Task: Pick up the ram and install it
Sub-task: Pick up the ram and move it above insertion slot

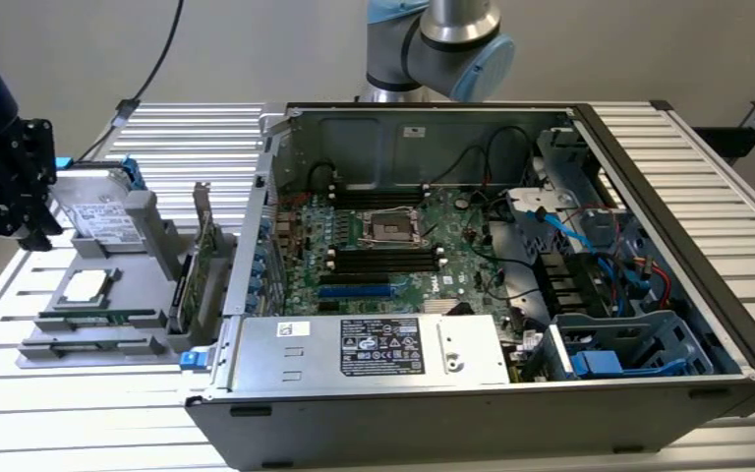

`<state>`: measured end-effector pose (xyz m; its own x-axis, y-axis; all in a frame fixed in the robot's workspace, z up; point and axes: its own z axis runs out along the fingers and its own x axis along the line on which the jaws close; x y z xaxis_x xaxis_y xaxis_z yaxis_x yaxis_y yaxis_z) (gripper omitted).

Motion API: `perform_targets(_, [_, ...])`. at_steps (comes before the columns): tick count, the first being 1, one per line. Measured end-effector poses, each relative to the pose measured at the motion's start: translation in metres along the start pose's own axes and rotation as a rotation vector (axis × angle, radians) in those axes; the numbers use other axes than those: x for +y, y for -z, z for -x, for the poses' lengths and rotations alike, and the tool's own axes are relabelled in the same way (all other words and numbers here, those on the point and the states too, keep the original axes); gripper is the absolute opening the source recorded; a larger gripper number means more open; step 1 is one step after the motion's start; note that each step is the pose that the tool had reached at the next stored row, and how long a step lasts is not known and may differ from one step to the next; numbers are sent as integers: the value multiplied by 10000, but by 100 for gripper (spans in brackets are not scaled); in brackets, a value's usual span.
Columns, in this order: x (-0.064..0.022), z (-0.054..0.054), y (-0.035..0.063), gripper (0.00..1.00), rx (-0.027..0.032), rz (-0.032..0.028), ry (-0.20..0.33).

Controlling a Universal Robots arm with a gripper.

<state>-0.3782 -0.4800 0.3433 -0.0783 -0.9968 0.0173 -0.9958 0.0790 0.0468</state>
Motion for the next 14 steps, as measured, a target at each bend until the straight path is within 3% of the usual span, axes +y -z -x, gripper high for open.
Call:
perform_targets(1, [0, 0, 0, 24, 0, 0, 0])
perform_targets(4, [-2, -15, -18, 36, -3, 1, 15])
perform_targets(14, [-10, -76, -203, 36, -4, -4, 293])
